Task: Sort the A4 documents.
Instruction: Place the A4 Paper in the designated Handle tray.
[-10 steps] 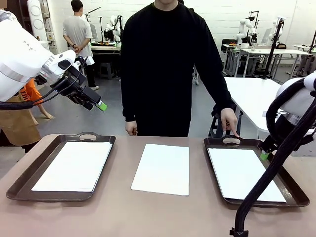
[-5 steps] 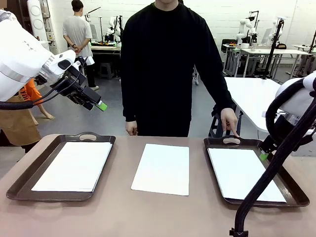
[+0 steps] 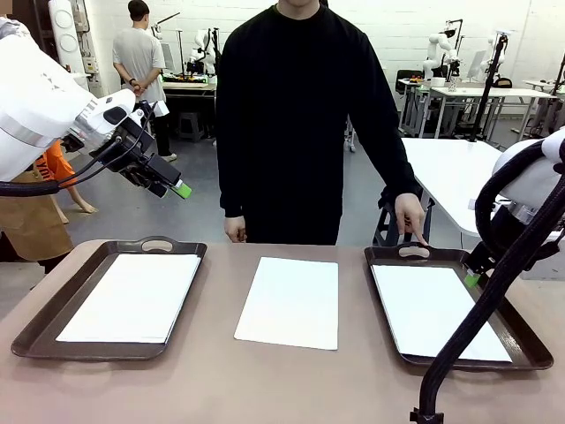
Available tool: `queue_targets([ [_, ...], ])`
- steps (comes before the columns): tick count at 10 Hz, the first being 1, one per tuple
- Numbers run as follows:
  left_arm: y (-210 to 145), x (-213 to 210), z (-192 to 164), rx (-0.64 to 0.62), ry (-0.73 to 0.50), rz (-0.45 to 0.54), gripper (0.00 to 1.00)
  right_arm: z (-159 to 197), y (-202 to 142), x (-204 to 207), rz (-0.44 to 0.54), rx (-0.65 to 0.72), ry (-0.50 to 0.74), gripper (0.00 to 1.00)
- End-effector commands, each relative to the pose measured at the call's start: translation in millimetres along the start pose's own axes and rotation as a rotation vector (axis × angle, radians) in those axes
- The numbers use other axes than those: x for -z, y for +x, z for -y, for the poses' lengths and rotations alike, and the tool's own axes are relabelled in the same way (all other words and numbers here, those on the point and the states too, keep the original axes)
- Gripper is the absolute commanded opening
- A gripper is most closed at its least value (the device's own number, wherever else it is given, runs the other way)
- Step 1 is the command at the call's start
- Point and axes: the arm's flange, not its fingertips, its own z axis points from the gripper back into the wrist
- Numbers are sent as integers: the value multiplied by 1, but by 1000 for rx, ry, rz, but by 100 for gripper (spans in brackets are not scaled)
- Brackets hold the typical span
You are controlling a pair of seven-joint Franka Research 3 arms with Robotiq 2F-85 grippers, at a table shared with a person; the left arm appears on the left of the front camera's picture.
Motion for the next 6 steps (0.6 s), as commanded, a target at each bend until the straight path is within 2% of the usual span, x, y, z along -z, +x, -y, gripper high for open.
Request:
queue_targets([
  [1, 0, -1, 0, 0, 7, 7, 100, 1, -1, -2, 2, 2, -2, 100],
  [6, 0, -1, 0, 0, 7, 7, 100, 1, -1, -2, 2, 2, -2, 100],
])
